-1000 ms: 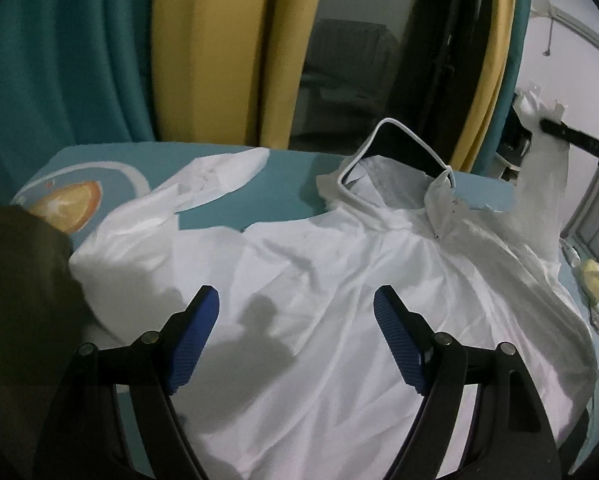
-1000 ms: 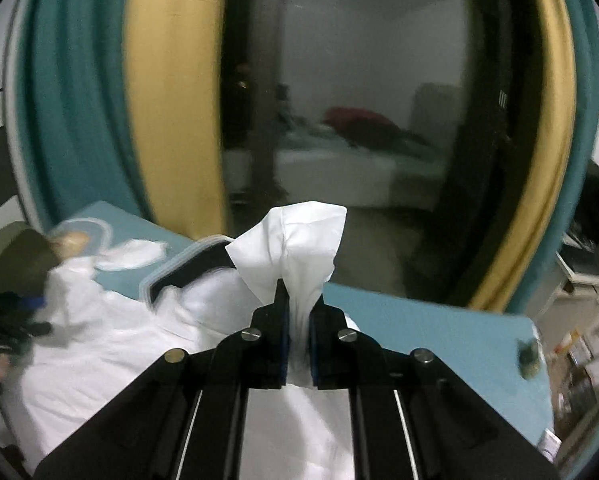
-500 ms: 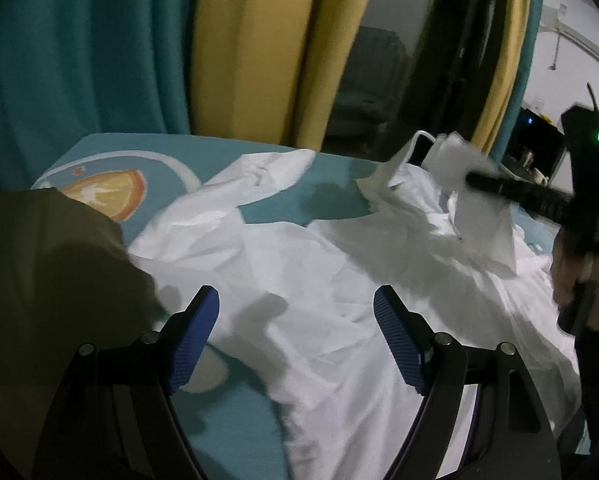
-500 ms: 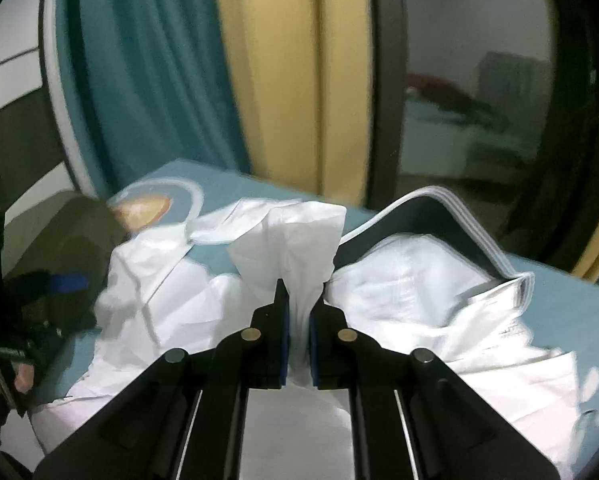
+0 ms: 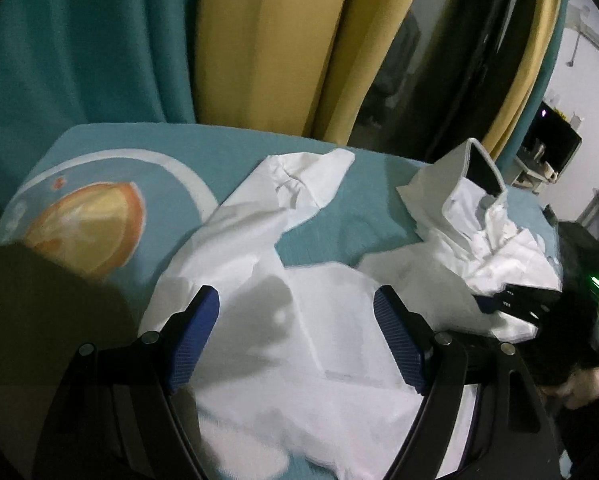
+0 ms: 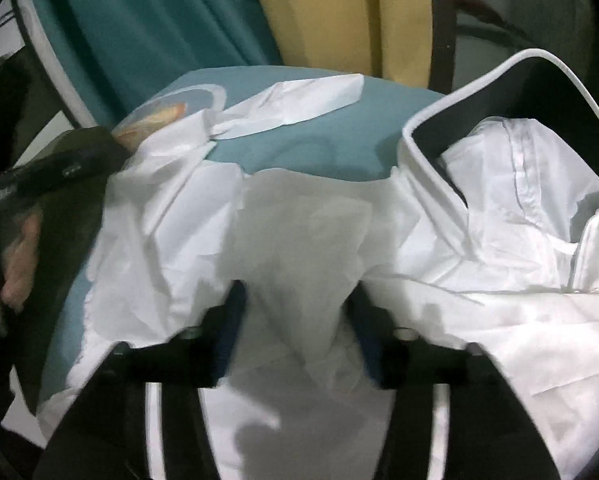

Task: Fold large clothes

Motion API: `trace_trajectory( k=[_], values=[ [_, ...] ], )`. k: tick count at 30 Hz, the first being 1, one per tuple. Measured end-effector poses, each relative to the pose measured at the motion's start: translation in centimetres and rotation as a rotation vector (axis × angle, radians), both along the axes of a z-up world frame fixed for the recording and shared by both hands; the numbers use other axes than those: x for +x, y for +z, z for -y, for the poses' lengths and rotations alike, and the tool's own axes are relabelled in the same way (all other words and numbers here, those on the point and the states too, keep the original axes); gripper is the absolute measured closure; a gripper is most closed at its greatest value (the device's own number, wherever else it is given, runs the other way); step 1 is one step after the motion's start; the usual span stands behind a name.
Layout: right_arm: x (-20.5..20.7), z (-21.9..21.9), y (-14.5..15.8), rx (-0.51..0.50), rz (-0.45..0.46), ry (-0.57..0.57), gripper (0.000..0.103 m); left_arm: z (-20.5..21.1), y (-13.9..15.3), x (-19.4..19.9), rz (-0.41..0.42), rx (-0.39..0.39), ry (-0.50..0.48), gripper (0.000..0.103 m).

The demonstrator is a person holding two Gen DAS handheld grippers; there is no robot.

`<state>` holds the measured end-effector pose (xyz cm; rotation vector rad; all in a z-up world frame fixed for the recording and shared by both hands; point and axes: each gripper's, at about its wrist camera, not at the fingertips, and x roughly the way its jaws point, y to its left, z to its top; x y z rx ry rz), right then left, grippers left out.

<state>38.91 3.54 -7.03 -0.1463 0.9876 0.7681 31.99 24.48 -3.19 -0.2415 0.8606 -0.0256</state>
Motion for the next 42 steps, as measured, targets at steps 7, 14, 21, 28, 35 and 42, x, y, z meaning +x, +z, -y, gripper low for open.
trace_trajectory(
  k=[7, 14, 21, 28, 35, 42],
  values=[
    [-0.5, 4.2, 3.6, 0.046, 0.052, -0.049, 0.043, -2.0, -2.9, 7.9, -0.106, 0.049, -0.005, 0.021],
    [-0.8, 12.5, 5.1, 0.029, 0.064, -0.191, 0.043, -3.5, -4.1, 9.9, -0.139, 0.044, 0.03, 0.09],
    [-2.3, 18.5, 6.5, 0.074, 0.103, -0.282, 0.043, -2.7, 1.0, 7.4, 0.006, -0.005, 0.063, 0.096],
    [-4.3, 23.0, 7.1, 0.122, 0.135, -0.323, 0.043, 2.9, 9.3, 4.5, 0.203, 0.041, 0.056, 0.096],
    [-6.9, 27.8, 7.0, 0.151, 0.148, -0.36, 0.043, 13.1, 13.9, 4.1, 0.309, 0.059, -0.054, 0.096],
    [-9.4, 34.6, 6.9, 0.184, 0.178, -0.49, 0.043, 25.2, 11.1, 5.0, 0.242, 0.03, -0.218, 0.096]
  ],
)
